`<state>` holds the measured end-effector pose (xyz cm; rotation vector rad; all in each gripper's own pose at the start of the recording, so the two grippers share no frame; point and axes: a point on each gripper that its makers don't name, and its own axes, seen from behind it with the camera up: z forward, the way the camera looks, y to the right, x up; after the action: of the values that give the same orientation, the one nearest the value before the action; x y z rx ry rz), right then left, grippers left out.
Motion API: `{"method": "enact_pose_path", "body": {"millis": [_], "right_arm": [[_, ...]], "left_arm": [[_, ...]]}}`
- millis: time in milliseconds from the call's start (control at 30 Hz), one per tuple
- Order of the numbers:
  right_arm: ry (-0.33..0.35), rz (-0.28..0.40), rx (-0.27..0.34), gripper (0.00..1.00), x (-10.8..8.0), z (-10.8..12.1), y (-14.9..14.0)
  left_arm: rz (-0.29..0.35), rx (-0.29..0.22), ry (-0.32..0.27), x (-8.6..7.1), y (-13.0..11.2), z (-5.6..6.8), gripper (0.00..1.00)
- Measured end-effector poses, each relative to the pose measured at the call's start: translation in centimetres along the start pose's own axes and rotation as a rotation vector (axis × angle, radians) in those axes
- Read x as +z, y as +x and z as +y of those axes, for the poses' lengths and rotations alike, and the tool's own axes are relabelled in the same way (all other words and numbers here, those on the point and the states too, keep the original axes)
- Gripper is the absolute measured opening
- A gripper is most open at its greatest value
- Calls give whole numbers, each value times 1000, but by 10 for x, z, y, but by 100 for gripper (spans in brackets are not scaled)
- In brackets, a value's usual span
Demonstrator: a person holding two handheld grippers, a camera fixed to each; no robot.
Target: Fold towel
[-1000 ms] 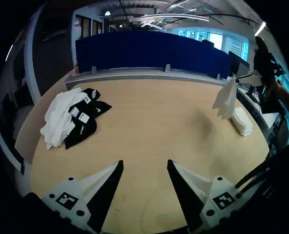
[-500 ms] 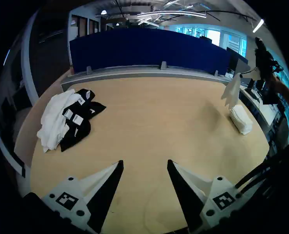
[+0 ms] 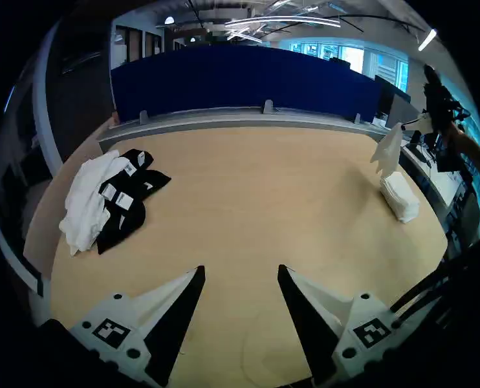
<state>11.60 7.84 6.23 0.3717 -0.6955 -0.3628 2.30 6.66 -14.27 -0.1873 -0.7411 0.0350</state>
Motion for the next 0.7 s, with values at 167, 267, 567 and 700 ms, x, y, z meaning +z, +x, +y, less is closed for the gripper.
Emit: {"method": "enact_pose_path", "body": {"millis": [167, 267, 567, 700], "right_arm": [[-11, -15, 16, 2, -7, 5, -15], [-20, -29, 26, 2, -14, 8, -28], [-52, -70, 78, 2, -30, 14, -76], [-67, -99, 107, 2, -34, 17, -102]], "left_arm": [[-2, 2, -5, 2, 0, 3, 83], [-3, 6, -9, 2, 1, 5, 83], [-5, 24, -22, 5, 2, 14, 83], [-6, 30, -25, 4, 2, 16, 83]]}}
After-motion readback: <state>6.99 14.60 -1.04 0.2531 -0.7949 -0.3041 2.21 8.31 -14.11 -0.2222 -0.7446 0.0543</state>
